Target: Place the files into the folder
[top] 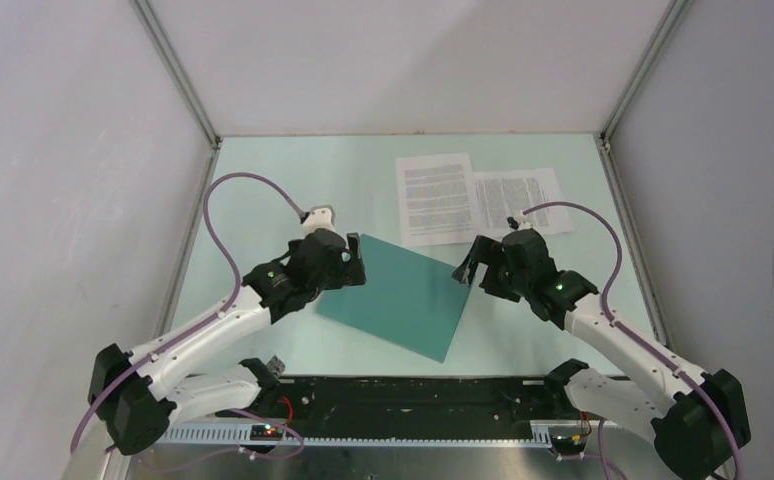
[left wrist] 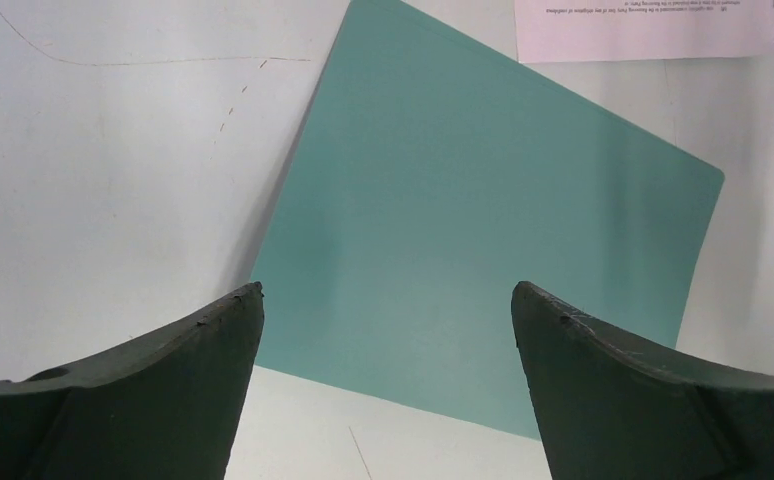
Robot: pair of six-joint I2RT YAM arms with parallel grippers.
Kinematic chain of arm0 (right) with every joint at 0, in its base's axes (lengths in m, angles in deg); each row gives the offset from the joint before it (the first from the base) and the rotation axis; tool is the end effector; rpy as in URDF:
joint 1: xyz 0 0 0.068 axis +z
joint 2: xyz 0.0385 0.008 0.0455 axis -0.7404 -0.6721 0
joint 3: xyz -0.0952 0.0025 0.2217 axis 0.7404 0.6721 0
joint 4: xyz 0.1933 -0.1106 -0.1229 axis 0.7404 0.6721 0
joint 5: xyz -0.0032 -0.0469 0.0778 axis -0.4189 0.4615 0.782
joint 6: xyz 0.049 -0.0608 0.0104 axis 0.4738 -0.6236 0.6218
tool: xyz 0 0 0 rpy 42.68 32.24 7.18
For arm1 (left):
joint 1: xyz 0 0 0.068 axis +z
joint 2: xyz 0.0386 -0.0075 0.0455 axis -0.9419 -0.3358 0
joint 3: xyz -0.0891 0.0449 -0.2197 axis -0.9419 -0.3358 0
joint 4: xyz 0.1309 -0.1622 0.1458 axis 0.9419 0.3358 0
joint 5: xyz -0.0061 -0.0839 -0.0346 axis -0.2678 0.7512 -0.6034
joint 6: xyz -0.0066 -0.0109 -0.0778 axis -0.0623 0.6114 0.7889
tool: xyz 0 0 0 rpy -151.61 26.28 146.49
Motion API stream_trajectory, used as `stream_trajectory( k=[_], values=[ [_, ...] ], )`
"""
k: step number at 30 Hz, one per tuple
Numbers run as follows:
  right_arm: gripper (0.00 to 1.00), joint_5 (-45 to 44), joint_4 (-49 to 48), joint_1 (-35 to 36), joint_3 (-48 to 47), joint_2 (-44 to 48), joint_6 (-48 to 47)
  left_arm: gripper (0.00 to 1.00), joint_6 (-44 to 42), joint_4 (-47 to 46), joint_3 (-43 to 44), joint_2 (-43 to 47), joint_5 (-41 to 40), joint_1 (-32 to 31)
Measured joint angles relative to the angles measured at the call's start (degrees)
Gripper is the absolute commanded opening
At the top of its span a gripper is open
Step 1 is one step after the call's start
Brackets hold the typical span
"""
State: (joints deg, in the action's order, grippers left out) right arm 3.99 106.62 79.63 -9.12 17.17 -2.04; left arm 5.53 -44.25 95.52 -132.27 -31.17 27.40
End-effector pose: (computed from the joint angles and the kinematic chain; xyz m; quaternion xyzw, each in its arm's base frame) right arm 0.2051 0.1276 0.1953 0.0797 0.9093 0.2457 0.3264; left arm 0.1983 -0.1491 0.2167 -0.0391 0.9092 -0.1046 0.4010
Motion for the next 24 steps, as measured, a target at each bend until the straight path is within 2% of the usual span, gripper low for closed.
stream_trajectory(
  k=[7, 13, 16, 24],
  values=[
    [1.0, 1.64, 1.46, 0.7, 1.7, 1.31, 3.61, 0.98, 1.49, 1.03, 0.22, 0.44, 0.57, 0.87],
    [1.0, 2.8, 1.81, 6.4, 7.21, 3.02, 9.31, 0.98, 5.14, 1.75, -0.26, 1.88, 2.16, 6.21],
    [0.97, 3.32, 1.09, 9.55, 11.1, 4.04, 12.76, 0.98, 6.14, 1.88, -1.55, 1.92, 3.37, 8.74],
    [0.92, 3.48, -4.76, 13.75, 16.94, 5.46, 19.78, 0.98, 8.11, 2.19, -4.39, -1.31, 5.46, 12.63]
  ],
)
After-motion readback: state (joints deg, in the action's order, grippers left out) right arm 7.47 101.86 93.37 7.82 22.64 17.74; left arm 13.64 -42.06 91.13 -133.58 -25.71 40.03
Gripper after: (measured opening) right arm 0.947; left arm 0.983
